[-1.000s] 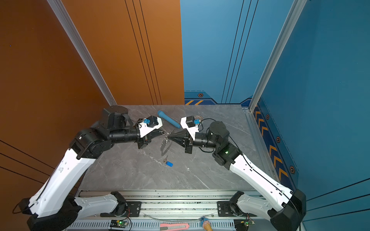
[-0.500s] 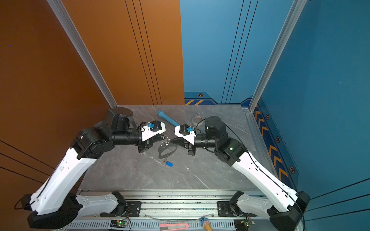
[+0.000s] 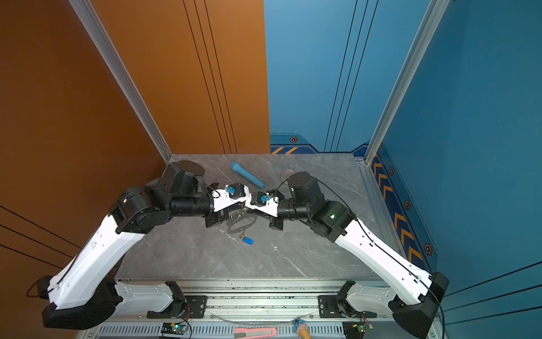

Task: Remove the keys from the keyring

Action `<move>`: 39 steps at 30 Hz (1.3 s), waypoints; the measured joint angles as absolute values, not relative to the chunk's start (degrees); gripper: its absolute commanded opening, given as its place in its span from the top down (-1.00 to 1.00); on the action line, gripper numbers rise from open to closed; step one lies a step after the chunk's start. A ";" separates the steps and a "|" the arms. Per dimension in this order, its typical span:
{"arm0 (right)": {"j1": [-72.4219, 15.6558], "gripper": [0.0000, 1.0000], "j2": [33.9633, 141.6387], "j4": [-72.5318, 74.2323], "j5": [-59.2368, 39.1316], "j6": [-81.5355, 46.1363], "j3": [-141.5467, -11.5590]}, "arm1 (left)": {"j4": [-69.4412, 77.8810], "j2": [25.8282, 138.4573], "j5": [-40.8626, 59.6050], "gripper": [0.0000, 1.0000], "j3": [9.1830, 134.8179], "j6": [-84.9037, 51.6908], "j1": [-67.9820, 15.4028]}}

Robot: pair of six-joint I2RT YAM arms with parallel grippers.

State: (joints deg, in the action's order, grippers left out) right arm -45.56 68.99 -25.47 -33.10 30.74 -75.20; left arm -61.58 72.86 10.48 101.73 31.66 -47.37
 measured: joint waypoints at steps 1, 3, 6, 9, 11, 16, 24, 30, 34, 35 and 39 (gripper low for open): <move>-45.65 1.00 69.17 -26.00 -32.56 30.83 -75.33 | -61.41 72.93 10.44 1.00 101.84 31.64 -47.62; -45.69 1.00 70.00 -28.40 -31.31 31.03 -75.37 | -60.10 72.99 10.41 1.00 102.67 31.59 -48.10; -45.69 1.00 71.40 -30.33 -30.70 30.94 -75.35 | -58.98 72.99 10.07 1.00 103.94 31.44 -48.40; -45.06 0.97 71.18 -29.95 -31.27 29.56 -74.98 | -58.92 72.97 8.97 1.00 103.98 31.46 -48.40; -44.27 0.89 70.24 -28.29 -31.92 28.08 -73.93 | -58.92 72.97 8.45 1.00 103.94 31.44 -48.31; -40.12 0.54 65.78 -21.71 -35.14 21.58 -69.34 | -58.94 72.71 6.59 1.00 103.28 30.59 -47.57; -34.41 0.06 60.12 -14.20 -34.35 13.82 -65.63 | -59.05 72.99 1.89 1.00 102.32 26.57 -46.81; -32.62 0.02 54.54 -5.80 -32.29 5.23 -60.77 | -59.68 76.27 -1.06 1.00 102.21 20.45 -46.13; -35.90 0.09 51.88 2.09 -31.99 -1.34 -55.77 | -59.88 78.76 -2.13 1.00 102.21 15.94 -46.06; -37.60 0.12 51.68 3.46 -31.55 -2.44 -54.59 | -59.94 79.48 -2.44 1.00 102.24 14.57 -46.02; -45.30 0.17 52.10 6.52 -28.84 -4.12 -51.11 | -61.19 82.11 -3.22 1.00 103.20 9.93 -46.02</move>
